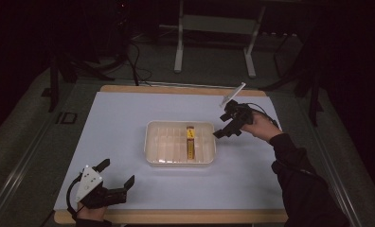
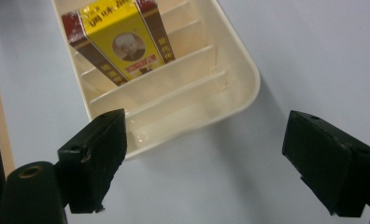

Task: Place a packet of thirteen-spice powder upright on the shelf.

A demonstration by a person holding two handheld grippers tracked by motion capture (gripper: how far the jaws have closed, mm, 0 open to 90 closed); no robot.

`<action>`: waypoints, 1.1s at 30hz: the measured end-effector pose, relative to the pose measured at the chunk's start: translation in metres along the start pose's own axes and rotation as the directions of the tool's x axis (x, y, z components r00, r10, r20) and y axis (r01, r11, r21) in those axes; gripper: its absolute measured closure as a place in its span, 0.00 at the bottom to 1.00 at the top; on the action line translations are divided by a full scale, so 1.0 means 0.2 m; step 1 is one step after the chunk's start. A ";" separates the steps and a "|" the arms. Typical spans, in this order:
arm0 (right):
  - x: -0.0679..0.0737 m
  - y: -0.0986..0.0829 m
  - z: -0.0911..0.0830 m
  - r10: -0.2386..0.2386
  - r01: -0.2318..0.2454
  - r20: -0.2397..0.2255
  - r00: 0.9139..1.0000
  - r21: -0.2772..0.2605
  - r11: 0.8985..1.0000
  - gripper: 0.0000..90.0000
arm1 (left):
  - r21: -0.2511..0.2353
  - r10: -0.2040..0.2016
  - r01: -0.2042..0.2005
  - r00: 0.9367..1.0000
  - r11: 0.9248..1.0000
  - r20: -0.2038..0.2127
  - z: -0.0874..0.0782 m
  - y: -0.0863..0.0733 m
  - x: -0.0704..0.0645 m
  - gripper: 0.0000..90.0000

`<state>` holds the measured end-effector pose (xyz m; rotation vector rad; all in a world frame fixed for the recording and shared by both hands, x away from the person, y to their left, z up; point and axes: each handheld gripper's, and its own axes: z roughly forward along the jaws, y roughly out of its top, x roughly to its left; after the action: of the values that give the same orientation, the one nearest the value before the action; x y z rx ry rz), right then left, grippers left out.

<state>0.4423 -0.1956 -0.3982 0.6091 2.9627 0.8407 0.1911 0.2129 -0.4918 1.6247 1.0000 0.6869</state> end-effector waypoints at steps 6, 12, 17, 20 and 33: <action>0.00 -0.09 0.00 0.036 -0.035 0.022 0.999 -0.023 0.999 0.15 | 0.001 0.002 -0.002 1.000 1.000 0.001 0.00 0.00 0.00 0.00; 0.01 -0.21 0.00 0.085 -0.080 0.055 0.995 -0.081 0.993 0.15 | 0.004 0.004 -0.004 1.000 1.000 0.000 0.00 0.00 0.00 0.00; 0.03 -0.27 0.01 0.118 -0.107 0.088 0.989 -0.120 0.987 0.15 | 0.004 0.004 -0.004 1.000 1.000 0.000 0.00 0.00 0.00 0.00; 0.05 -0.31 0.03 0.158 -0.138 0.131 0.979 -0.152 0.979 0.15 | 0.003 0.004 -0.004 1.000 1.000 0.001 0.01 0.00 0.00 0.00; 0.08 -0.50 0.09 0.331 -0.241 0.262 0.907 -0.321 0.916 0.15 | 0.003 0.005 -0.005 1.000 1.000 0.005 0.01 0.00 0.00 0.00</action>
<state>0.3928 -0.2581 -0.4630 1.0677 2.4434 1.0484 0.1928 0.2120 -0.4916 1.6315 0.9946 0.6841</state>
